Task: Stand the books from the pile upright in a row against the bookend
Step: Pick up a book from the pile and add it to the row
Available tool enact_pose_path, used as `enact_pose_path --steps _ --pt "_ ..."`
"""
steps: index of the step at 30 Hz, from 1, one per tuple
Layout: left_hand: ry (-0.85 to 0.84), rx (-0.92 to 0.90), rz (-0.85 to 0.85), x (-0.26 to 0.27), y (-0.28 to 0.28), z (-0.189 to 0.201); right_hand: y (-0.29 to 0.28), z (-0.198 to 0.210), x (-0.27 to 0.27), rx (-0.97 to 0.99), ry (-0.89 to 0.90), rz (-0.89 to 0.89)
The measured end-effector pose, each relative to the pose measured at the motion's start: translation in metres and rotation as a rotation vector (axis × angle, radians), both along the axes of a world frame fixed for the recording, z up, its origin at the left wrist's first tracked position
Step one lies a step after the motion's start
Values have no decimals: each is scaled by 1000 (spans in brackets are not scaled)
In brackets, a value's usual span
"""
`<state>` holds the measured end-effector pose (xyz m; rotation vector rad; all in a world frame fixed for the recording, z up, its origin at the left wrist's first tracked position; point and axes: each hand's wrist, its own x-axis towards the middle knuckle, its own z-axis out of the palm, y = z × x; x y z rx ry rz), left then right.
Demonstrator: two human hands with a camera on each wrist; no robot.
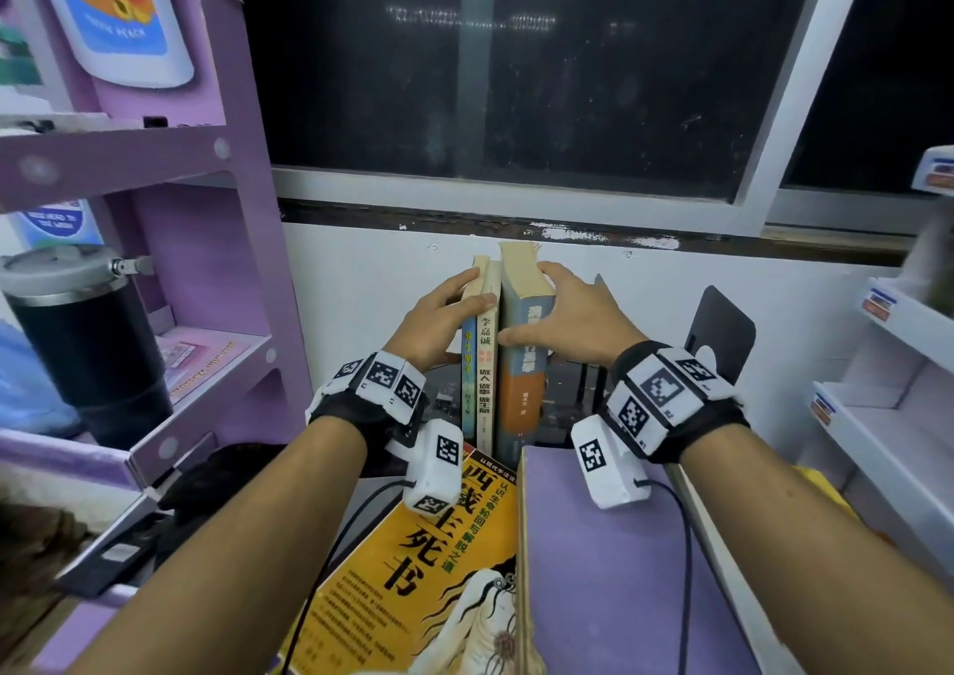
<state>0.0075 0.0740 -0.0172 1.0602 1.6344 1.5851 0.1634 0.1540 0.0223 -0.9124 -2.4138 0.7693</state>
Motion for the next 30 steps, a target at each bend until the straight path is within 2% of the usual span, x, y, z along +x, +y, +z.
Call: enact_pose_path --steps 5,19,30 --pt "16 -6 9 2 -3 2 -3 -11 -5 -96 -38 38" --pt "28 -15 18 6 -8 5 -4 -15 -20 -40 15 19" --pt "34 -21 19 6 -10 4 -2 -16 -24 -67 29 -8"
